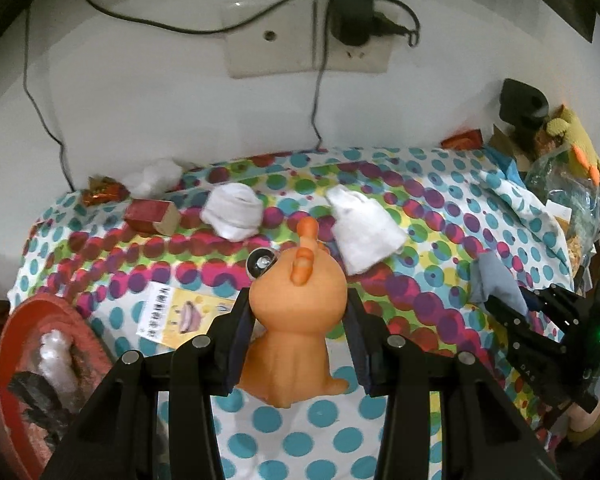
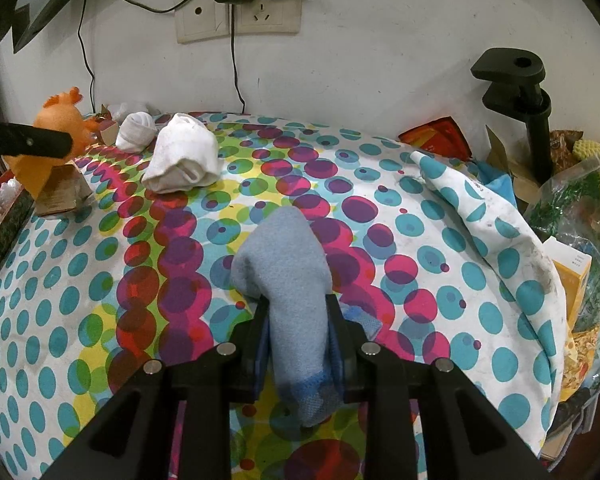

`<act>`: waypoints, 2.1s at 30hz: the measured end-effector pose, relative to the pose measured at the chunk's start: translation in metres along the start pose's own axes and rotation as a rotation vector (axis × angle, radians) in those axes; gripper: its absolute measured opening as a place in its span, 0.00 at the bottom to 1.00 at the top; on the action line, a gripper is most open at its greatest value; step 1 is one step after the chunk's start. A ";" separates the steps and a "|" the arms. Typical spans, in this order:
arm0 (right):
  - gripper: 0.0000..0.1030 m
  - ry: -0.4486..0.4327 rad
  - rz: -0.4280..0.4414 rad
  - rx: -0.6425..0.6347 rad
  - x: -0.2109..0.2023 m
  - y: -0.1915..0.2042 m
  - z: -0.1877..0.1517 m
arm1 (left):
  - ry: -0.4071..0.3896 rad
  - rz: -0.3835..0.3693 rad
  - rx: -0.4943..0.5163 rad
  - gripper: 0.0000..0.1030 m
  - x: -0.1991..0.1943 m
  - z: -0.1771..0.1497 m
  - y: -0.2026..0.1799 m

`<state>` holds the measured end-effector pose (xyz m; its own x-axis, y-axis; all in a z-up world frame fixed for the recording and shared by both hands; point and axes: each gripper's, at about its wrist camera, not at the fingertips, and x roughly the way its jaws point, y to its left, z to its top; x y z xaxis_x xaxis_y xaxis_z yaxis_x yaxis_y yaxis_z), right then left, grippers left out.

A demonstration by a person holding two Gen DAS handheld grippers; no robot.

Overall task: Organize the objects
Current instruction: 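Close the left gripper on the orange rubber toy and lift it, then carry the orange toy over the red tray and open the left gripper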

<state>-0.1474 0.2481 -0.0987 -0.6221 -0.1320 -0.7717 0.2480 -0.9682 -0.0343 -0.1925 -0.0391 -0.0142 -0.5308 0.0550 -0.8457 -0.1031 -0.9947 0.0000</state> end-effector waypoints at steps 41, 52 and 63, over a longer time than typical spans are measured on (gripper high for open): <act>0.25 0.002 -0.003 -0.005 0.000 0.001 -0.001 | 0.045 0.211 -0.230 0.40 -0.031 -0.046 0.201; 0.25 0.003 -0.016 -0.016 0.000 0.001 -0.001 | 0.062 0.240 -0.307 0.40 -0.034 -0.069 0.255; 0.25 0.004 -0.035 -0.032 0.000 0.005 -0.001 | 0.090 0.253 -0.357 0.40 -0.029 -0.092 0.287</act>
<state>-0.1452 0.2430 -0.0997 -0.6279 -0.0970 -0.7722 0.2497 -0.9648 -0.0819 -0.1291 -0.3340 -0.0386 -0.4247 -0.1865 -0.8859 0.3257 -0.9445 0.0427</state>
